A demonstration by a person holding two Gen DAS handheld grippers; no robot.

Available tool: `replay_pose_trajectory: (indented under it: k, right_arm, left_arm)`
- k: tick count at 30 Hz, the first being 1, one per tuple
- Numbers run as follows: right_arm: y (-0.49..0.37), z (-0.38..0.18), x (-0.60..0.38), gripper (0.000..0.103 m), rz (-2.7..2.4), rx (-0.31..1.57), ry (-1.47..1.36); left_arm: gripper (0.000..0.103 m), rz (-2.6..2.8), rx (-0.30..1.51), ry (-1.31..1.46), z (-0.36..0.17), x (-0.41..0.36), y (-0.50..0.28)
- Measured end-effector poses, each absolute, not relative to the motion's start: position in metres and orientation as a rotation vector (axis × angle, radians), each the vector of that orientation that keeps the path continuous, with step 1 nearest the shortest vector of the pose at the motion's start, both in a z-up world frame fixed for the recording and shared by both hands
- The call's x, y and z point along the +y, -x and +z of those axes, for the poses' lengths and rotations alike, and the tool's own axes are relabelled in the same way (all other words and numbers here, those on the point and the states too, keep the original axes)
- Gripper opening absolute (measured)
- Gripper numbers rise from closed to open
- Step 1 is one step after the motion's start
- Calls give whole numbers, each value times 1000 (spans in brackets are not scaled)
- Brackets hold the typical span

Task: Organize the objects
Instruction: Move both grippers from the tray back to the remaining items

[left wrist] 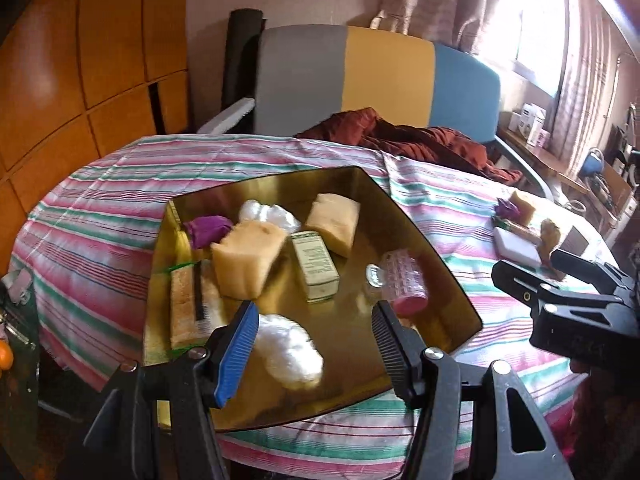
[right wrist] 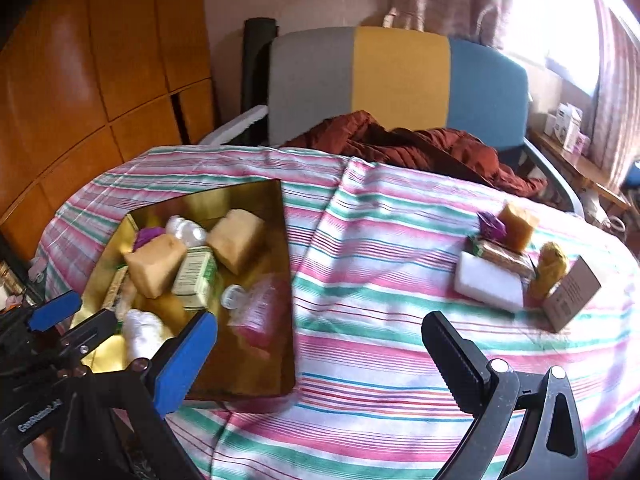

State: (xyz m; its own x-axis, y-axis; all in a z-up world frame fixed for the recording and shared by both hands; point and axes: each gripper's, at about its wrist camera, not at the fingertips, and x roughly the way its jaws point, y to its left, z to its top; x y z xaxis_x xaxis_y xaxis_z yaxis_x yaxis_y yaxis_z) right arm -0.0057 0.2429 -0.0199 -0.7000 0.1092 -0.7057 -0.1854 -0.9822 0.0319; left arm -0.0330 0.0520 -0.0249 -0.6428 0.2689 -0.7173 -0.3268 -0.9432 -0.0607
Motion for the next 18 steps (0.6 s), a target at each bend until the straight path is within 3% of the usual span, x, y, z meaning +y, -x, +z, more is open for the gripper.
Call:
replay_pose_trajectory:
  k: [10,16,18]
  right_arm:
    - [-8,-35,313,103,2599,269,1188]
    - [-19,-22,372,103,2509,332,1157]
    - [-22,-14,393,103,2493,343,1129]
  left_arm:
    - [66,2482,112,1093,-21,75,34]
    - [66,2431,148,1018,-5,100,35]
    - [71,2406,170,998,-1,111,35]
